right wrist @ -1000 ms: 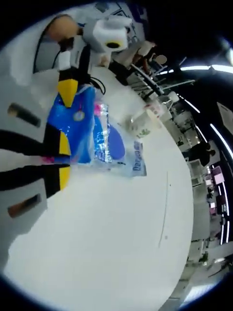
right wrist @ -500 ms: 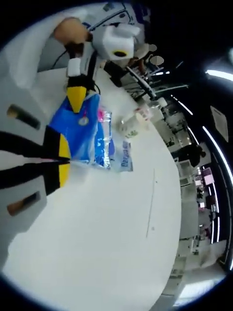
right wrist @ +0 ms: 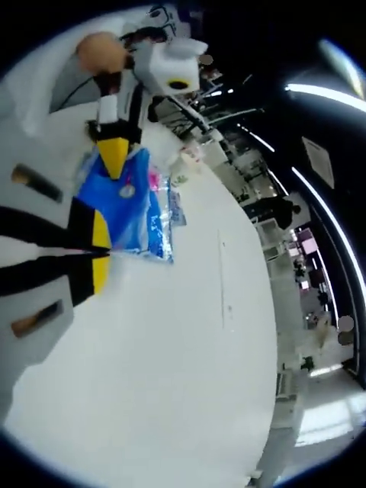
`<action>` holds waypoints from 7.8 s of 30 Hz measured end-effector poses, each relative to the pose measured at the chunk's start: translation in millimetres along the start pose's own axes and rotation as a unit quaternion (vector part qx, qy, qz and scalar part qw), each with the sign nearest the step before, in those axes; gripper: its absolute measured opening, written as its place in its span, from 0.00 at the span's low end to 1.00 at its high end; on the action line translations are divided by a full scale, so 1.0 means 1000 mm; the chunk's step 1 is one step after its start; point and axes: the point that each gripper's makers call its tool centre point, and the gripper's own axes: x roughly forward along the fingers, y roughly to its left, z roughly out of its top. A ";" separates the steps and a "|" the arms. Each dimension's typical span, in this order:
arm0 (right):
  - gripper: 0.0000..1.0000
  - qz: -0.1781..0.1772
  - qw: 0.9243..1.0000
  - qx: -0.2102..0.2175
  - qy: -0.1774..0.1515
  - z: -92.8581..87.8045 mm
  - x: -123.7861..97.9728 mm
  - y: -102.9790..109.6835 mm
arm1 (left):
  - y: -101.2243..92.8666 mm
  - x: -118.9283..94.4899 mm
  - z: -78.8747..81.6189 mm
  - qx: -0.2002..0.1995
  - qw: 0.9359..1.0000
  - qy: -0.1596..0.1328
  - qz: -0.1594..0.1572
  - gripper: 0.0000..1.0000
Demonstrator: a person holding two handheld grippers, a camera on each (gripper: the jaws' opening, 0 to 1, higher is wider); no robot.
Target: Arrange the tabletop items into an orderly group along one side of the table until the central work area is clear of visible clutter.
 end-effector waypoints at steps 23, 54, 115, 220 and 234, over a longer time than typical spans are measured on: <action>0.00 -0.075 0.994 0.056 -0.047 0.028 -0.021 -0.067 | -0.039 0.059 0.045 0.060 0.997 0.018 -0.047 0.06; 0.00 -0.100 0.992 0.076 -0.016 0.006 0.009 -0.124 | -0.045 0.126 0.016 0.085 0.989 0.097 -0.070 0.07; 0.38 -0.071 0.995 0.031 -0.064 0.017 -0.034 -0.078 | -0.052 0.052 0.032 0.000 1.000 0.006 -0.012 0.81; 0.27 0.005 0.999 -0.002 -0.035 0.004 -0.024 -0.035 | 0.079 -0.040 -0.085 -0.538 0.822 -0.067 0.173 0.00; 0.34 0.085 0.994 -0.055 -0.036 0.033 0.010 0.016 | 0.077 -0.047 -0.085 -0.515 0.841 -0.055 0.158 0.00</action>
